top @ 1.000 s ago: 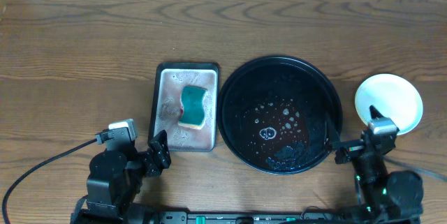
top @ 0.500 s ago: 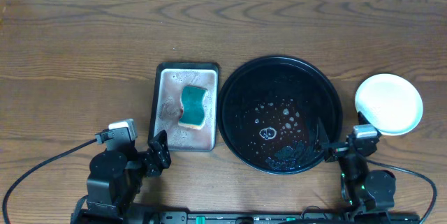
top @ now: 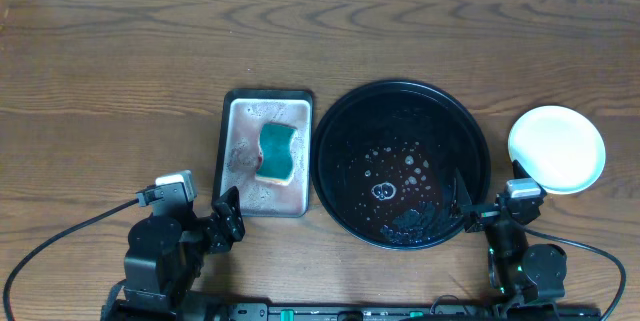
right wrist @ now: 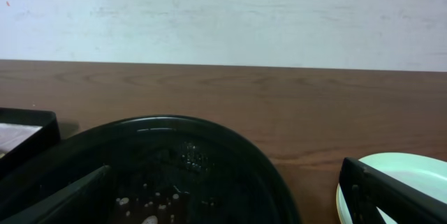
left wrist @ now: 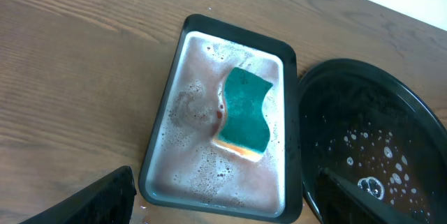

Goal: Clean dirty plates on tray and stack at the side

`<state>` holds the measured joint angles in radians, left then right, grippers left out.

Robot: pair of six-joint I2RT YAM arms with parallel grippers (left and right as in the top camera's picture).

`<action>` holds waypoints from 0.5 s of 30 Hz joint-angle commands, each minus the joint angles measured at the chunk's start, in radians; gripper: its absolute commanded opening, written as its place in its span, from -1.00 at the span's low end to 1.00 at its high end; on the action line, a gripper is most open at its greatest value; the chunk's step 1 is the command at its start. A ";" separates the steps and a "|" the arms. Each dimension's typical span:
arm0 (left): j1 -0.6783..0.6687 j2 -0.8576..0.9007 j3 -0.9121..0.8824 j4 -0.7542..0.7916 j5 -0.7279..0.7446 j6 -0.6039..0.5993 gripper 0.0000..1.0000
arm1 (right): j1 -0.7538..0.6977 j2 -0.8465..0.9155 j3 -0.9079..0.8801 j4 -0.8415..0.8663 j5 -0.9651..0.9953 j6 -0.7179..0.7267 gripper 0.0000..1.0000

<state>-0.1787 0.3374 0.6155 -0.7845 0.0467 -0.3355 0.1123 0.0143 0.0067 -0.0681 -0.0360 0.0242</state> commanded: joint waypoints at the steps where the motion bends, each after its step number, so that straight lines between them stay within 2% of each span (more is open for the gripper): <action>1: -0.003 -0.005 -0.006 0.001 -0.002 0.017 0.64 | -0.012 -0.008 -0.001 -0.004 0.006 -0.011 0.99; 11: 0.002 -0.006 -0.008 -0.026 -0.018 0.037 0.64 | -0.012 -0.008 -0.001 -0.004 0.006 -0.011 0.98; 15: 0.049 -0.051 -0.065 0.001 -0.009 0.056 0.65 | -0.012 -0.008 -0.001 -0.004 0.006 -0.011 0.99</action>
<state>-0.1623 0.3279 0.6029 -0.7971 0.0463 -0.3149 0.1123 0.0143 0.0067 -0.0681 -0.0360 0.0242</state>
